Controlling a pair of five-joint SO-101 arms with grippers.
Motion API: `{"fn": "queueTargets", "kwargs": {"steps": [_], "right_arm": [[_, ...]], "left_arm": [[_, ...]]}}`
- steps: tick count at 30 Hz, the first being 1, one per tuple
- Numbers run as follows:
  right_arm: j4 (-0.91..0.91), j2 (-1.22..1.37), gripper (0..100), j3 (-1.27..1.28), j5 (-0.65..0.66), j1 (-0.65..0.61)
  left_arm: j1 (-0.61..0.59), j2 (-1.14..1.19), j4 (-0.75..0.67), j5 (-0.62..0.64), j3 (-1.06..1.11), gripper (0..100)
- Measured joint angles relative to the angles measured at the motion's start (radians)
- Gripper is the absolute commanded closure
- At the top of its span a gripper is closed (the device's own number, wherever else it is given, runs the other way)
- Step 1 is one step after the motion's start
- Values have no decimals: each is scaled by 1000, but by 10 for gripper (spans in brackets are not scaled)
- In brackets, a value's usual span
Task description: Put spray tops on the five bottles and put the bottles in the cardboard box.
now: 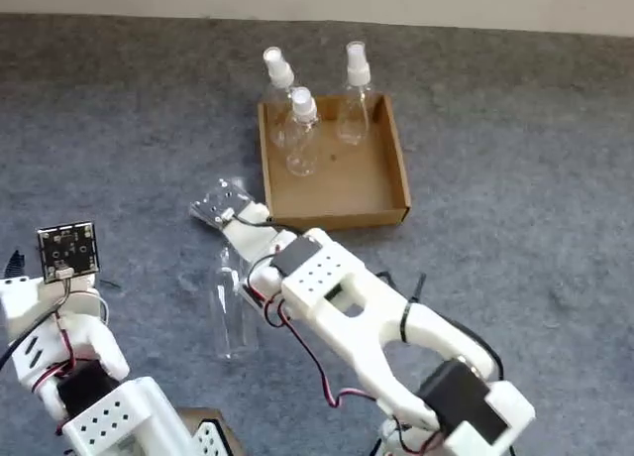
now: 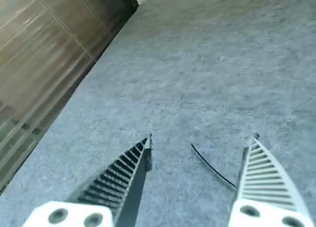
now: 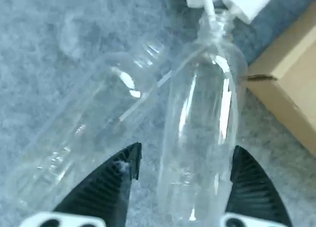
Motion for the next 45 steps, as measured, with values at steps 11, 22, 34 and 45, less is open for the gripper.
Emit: {"fn": "queueTargets", "kwargs": {"steps": [11, 22, 34, 45], "right_arm": [[-2, 72, 998, 0, 0, 20], [101, -130, 995, 95, 0, 26], [601, -689, 995, 203, 244, 333], [508, -700, 995, 201, 617, 1235]], "left_arm": [[0, -2, -3, 0, 48, 734], [-29, 0, -6, 0, 98, 734], [-26, 0, -6, -95, 98, 734], [-26, 0, -6, -95, 98, 734]]}}
